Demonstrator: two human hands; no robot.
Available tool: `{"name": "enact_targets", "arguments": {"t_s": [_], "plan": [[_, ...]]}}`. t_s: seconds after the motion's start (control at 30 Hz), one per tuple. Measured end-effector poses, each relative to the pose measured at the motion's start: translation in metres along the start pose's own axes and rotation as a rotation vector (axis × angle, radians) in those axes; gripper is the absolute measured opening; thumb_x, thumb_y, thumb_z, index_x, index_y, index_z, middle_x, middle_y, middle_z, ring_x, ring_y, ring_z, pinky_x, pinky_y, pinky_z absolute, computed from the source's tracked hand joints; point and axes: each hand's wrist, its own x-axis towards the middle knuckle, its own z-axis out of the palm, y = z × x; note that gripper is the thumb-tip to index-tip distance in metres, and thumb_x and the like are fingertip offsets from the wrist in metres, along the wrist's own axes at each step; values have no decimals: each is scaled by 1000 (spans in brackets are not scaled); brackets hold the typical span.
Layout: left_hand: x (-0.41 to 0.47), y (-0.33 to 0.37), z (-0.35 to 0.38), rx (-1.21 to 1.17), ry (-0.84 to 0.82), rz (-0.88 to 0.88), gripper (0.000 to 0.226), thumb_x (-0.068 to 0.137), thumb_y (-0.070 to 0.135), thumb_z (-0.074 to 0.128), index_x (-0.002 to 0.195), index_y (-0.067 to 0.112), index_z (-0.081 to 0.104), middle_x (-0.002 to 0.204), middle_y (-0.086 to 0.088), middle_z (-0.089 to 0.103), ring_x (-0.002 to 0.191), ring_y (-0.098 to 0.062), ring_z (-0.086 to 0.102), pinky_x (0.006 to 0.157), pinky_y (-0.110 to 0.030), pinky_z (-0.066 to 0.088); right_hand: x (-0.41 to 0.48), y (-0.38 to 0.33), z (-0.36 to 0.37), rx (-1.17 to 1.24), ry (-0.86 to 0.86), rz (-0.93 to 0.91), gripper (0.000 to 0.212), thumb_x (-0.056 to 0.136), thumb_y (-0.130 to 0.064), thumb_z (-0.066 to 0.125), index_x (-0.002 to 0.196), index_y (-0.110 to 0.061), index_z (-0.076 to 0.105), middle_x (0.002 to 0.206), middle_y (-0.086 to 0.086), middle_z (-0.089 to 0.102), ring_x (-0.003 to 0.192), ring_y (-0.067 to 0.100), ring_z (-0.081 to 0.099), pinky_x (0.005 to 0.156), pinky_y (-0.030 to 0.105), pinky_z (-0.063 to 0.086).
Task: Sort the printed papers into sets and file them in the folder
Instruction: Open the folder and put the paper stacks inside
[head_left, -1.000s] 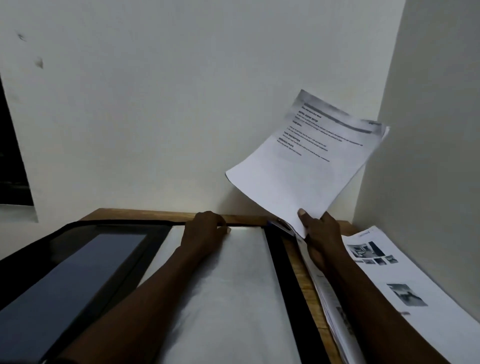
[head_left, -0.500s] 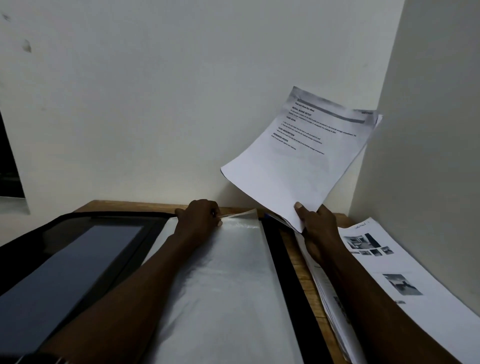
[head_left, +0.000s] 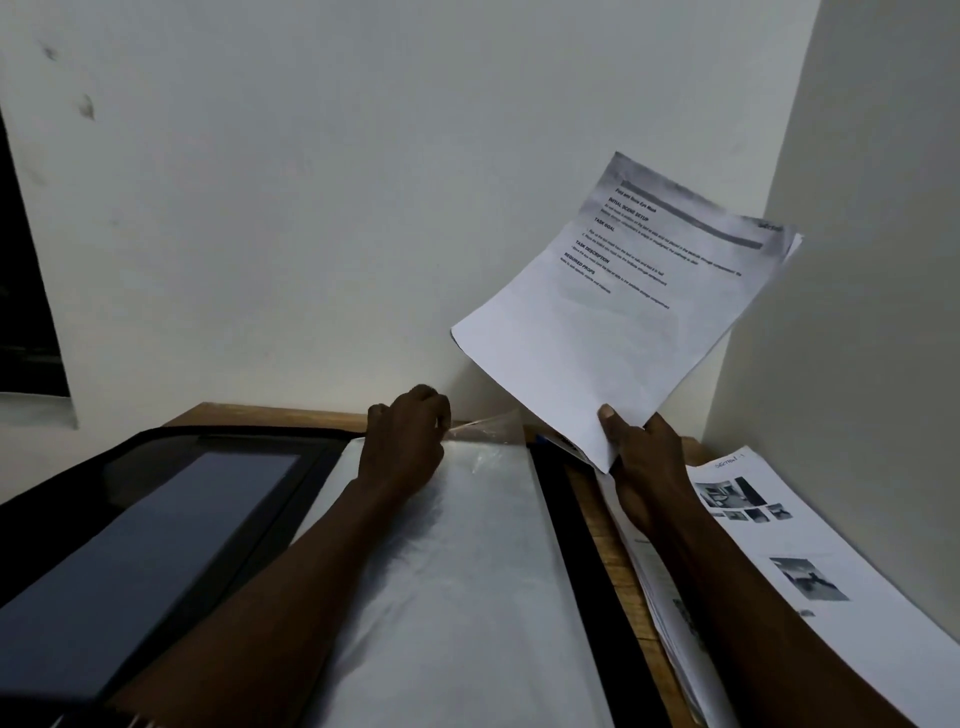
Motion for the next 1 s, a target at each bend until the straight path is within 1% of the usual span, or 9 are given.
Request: {"name": "enact_targets", "arguments": {"t_s": [0.13, 0.23, 0.3, 0.37, 0.5, 0.6, 0.73, 0.87, 1.0], "plan": [[0, 1, 3, 27, 8, 35, 19, 74, 0, 60, 79, 18, 55, 92, 0, 51, 87, -25, 49, 73, -34, 26, -1, -5, 0, 94, 20, 0, 28, 94, -7, 59, 121, -14, 56, 109, 1, 65, 89, 13, 63, 77, 31, 56], [0, 5, 5, -50, -139, -17, 19, 83, 3, 48, 85, 22, 47, 80, 4, 55, 81, -26, 52, 74, -34, 27, -1, -8, 2, 189, 8, 38, 34, 91, -4, 62, 124, -9, 57, 114, 6, 66, 91, 17, 65, 60, 25, 60], [-1, 4, 8, -97, -214, 2, 19, 86, 10, 50, 97, 24, 50, 84, 4, 62, 84, -24, 55, 76, -36, 34, 0, -9, 6, 186, 12, 79, 40, 86, 1, 65, 125, -2, 57, 116, 12, 66, 88, 20, 66, 53, 23, 57], [-2, 5, 7, -137, -274, 29, 21, 84, 16, 54, 101, 28, 58, 89, 8, 66, 88, -19, 60, 79, -38, 42, 3, -10, 13, 137, 17, 101, 43, 83, 4, 69, 124, 4, 57, 113, 15, 66, 86, 24, 66, 56, 25, 59], [-2, 12, 6, -173, -286, 39, 19, 73, 26, 43, 79, 24, 61, 81, 4, 67, 85, -21, 61, 75, -37, 47, 22, -11, 28, 10, -26, 54, 37, 81, 4, 70, 117, 0, 60, 107, 12, 69, 91, 26, 68, 67, 31, 60], [-3, 10, 10, -143, -263, 60, 18, 81, 24, 49, 85, 21, 66, 86, 1, 70, 88, -23, 61, 77, -37, 48, 40, -10, 44, -122, -68, -8, 39, 80, 2, 73, 117, 1, 60, 106, 14, 69, 93, 27, 68, 85, 39, 57], [0, 10, 11, -97, -229, 112, 23, 90, 30, 52, 104, 25, 70, 100, -2, 72, 98, -25, 61, 77, -35, 46, 58, 1, 69, -145, -172, -35, 32, 81, 4, 72, 108, -9, 60, 94, 5, 68, 85, 20, 68, 74, 31, 59], [0, 8, 8, -175, -188, 131, 33, 89, 28, 58, 118, 38, 66, 103, 3, 73, 97, -18, 64, 74, -31, 46, 76, 20, 84, -252, -246, -75, 30, 77, 0, 76, 95, -19, 62, 99, 6, 69, 93, 25, 67, 85, 42, 57], [3, -1, 7, -209, -194, 84, 32, 85, 30, 63, 115, 37, 69, 105, 7, 74, 98, -13, 66, 77, -30, 50, 82, 31, 80, -330, -343, -67, 39, 75, 1, 76, 111, -8, 64, 107, 13, 70, 99, 29, 68, 89, 47, 56]]}}
